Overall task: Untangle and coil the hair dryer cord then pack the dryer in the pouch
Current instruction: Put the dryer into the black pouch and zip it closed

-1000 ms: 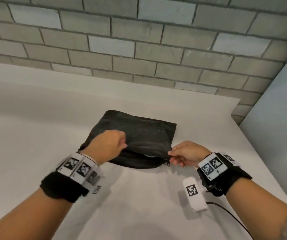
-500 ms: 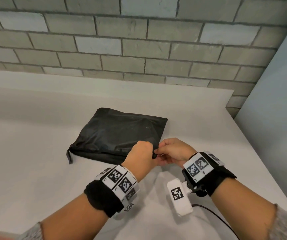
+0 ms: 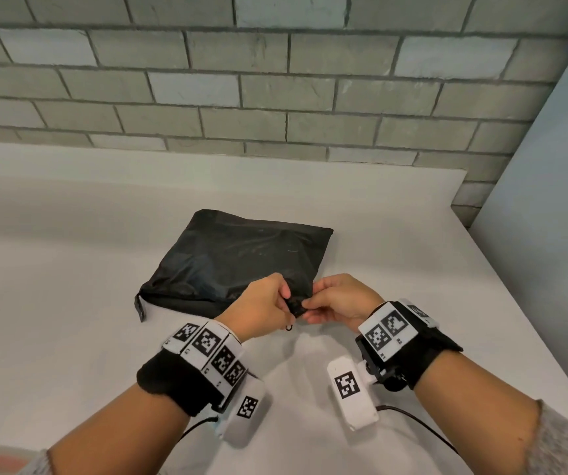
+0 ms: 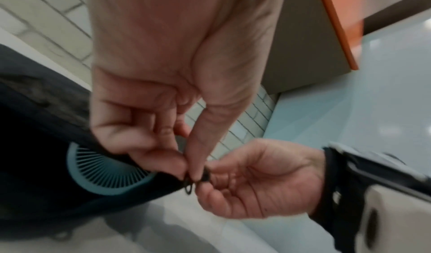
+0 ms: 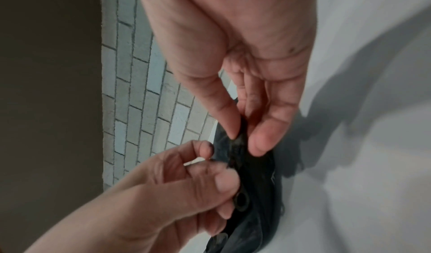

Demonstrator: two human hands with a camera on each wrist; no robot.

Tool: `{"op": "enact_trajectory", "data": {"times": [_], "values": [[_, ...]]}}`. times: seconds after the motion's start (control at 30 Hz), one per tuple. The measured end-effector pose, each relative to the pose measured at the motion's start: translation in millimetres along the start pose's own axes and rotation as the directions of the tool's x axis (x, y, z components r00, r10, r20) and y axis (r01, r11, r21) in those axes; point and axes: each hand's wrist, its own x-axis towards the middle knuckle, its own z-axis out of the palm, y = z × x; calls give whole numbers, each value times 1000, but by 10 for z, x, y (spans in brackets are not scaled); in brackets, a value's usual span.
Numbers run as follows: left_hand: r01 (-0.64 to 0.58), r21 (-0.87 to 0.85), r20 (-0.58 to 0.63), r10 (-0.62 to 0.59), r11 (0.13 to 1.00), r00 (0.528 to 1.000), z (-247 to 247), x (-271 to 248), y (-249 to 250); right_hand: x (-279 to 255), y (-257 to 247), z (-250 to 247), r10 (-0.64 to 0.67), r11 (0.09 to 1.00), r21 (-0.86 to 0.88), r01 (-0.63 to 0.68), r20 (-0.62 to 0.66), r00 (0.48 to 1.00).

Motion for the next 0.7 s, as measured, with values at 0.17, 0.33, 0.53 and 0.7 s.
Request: {"op": "enact_trajectory", "data": {"times": [0.17, 0.33, 0.53, 0.7], "values": [[24, 128, 60, -32, 991, 998, -318, -4, -308, -30, 22, -94, 36, 999, -12, -36, 9, 999], [149, 399, 3, -164, 905, 986, -869, -104, -678, -60, 67, -220, 48, 999, -20, -48, -37, 998], [423, 541, -127, -427, 727, 895, -1432, -232, -1104, -54, 45, -314, 46, 997, -55, -51, -96, 994], [432, 639, -137, -458, 637, 878, -1444, -262, -1078, -89, 26, -221, 60, 991, -109, -72, -112, 992]]}}
